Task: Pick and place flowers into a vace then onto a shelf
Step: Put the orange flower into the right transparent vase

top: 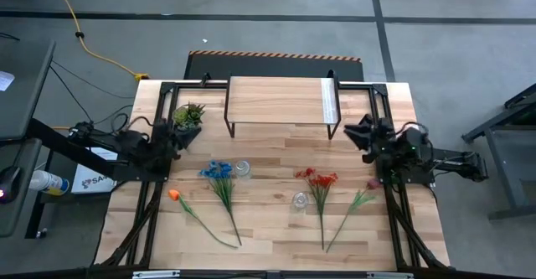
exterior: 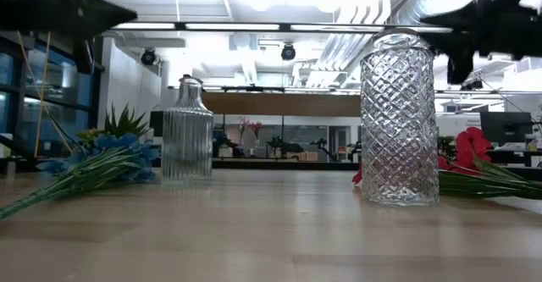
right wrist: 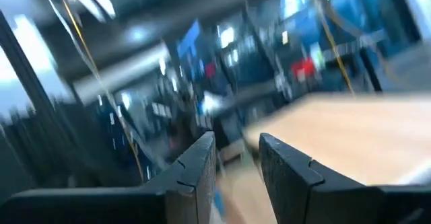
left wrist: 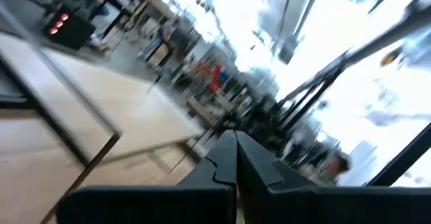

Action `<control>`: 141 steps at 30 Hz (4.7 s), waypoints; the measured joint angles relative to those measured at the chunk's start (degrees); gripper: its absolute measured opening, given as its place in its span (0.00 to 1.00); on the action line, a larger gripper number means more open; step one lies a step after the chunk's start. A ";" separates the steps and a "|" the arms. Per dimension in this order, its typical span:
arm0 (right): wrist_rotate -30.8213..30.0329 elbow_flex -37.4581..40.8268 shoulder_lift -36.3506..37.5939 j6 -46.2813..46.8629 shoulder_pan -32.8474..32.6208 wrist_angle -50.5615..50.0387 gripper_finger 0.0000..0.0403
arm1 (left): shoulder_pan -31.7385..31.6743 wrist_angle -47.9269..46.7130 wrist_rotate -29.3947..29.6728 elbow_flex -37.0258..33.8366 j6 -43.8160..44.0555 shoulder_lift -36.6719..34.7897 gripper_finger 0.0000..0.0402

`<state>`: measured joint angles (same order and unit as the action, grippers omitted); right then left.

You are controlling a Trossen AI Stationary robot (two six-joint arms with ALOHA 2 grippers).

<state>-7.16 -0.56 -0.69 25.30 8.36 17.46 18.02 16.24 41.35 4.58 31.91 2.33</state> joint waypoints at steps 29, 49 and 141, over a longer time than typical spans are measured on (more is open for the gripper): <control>23.87 -59.15 -28.65 -19.23 0.00 -7.22 0.27 | 0.00 -65.75 -39.98 54.15 13.77 22.71 0.09; 22.40 -90.65 -53.44 -22.83 0.00 -23.48 0.27 | 17.78 -82.74 -53.66 55.71 27.16 50.13 0.09; 14.81 -101.07 -52.74 -38.41 0.00 -41.82 0.27 | 27.25 -67.31 -42.10 55.69 108.69 94.61 0.50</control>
<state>7.65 -101.62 -53.43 -13.11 8.36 -24.36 45.27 -51.07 -0.75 60.27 140.60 96.94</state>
